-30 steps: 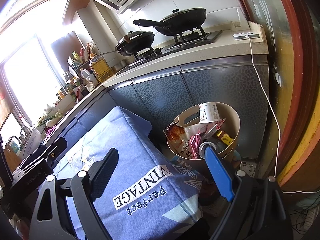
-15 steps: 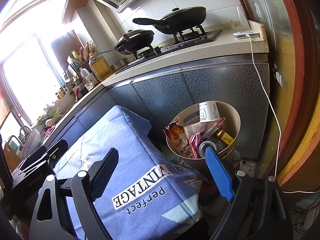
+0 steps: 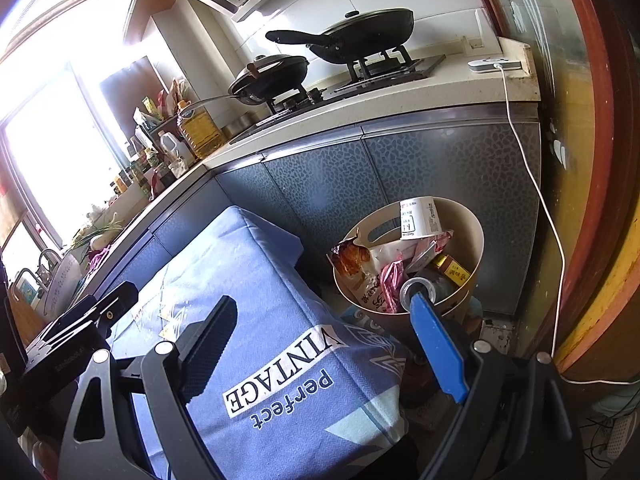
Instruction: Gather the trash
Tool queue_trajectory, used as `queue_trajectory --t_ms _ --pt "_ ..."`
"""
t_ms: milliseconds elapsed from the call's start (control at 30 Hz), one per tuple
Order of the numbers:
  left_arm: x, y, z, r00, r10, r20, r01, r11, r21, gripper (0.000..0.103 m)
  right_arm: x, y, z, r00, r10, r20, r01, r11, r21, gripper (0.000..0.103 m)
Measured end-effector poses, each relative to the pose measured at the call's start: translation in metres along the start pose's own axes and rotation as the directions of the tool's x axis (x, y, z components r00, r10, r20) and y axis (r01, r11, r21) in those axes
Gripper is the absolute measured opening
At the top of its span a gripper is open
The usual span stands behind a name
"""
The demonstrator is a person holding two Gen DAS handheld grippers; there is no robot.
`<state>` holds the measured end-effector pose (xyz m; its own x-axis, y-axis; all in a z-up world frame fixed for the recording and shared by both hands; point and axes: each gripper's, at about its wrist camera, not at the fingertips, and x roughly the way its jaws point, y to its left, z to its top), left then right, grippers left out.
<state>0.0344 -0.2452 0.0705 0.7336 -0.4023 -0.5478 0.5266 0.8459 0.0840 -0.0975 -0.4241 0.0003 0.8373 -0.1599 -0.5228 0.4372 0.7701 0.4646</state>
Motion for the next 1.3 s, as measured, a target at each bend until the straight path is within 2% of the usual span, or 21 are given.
queue_trajectory --t_ms 1033,1300 --pt "0.007 -0.005 -0.008 1.000 -0.006 -0.021 0.007 1.000 0.027 0.097 0.003 -0.002 -0.002 1.000 -0.003 -0.009 0.003 1.000 0.007 0.086" --pt "0.011 -0.006 -0.011 0.999 -0.008 -0.035 0.009 0.999 0.035 0.097 0.000 -0.005 -0.003 1.000 -0.014 0.015 0.014 1.000 0.006 0.086"
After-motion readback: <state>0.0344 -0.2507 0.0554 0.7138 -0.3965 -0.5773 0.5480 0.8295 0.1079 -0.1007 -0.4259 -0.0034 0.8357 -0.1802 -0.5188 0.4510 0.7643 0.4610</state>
